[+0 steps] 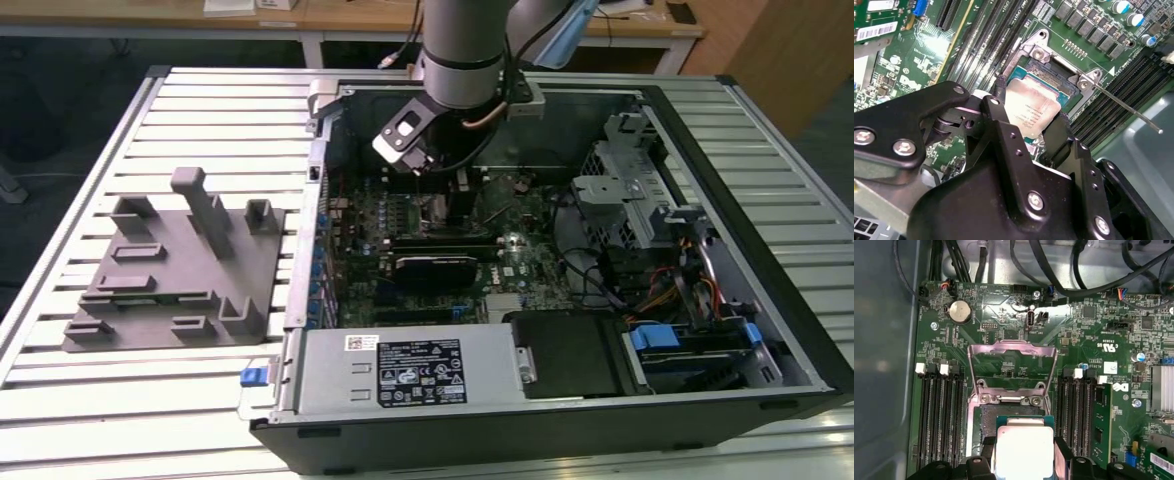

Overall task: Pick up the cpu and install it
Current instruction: 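Place the cpu into insertion slot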

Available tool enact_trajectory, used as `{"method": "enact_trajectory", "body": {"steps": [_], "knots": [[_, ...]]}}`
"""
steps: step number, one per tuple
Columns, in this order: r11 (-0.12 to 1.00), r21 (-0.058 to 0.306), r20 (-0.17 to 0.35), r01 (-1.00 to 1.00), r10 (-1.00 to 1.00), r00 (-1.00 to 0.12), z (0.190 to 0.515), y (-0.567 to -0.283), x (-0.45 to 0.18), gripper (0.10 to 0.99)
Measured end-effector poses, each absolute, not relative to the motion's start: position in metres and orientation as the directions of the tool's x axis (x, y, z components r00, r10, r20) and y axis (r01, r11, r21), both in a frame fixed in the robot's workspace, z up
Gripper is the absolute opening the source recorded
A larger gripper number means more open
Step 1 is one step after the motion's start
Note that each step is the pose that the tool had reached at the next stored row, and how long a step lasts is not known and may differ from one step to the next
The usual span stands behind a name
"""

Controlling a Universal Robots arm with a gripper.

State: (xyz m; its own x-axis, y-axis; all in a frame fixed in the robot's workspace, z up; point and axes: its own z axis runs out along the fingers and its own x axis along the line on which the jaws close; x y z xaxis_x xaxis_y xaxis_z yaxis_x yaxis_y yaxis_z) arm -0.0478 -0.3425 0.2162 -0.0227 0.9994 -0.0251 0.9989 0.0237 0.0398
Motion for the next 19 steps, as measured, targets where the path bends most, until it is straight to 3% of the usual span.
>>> {"method": "enact_trajectory", "body": {"steps": [19], "knots": [[0.025,0.040,-0.025,0.999,0.999,-0.024,0.202,-0.336,-0.050,0.541]]}}
